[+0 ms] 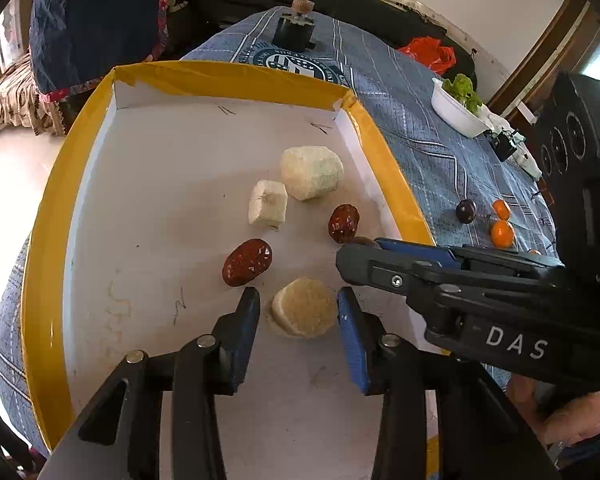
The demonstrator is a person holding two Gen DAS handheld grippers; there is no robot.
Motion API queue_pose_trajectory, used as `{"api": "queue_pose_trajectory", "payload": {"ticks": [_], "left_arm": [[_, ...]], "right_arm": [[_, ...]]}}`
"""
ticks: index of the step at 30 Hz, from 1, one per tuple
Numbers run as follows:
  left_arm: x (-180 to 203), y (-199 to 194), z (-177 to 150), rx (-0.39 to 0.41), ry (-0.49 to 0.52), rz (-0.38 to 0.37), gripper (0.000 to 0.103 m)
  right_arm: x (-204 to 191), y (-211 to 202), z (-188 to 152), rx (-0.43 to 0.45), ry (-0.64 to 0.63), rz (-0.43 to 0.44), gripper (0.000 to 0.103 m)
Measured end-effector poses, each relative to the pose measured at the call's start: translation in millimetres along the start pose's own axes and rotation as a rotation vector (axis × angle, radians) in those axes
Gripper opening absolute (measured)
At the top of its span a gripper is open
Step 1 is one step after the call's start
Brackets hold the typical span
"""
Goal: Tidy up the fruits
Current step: 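Carry the yam slice and plum over the yellow tray and open both grippers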
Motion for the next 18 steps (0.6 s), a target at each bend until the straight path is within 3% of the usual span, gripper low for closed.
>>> {"api": "queue_pose_trajectory", "payload": {"ticks": [11,18], "left_arm": [[6,-13,-5,0.026,-0.016,0.022,0.039],[24,-21,-8,0.041,0.0,0.027,0.039]], "right_arm": [[0,-27,-10,0.055,-0.001,0.04,0.035],[23,-62,-25,0.108,0.048,0.056,0.035]]}}
Point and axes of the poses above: each gripper's, at about its wrist camera, not at the fingertips, and y roughly the way its jaws point, x to its right, z to its top, the point moved 3 cm from there along y, roughly the way its jaws point, and after that the axes turned 7 degrees about y, right-handed, at the moved point
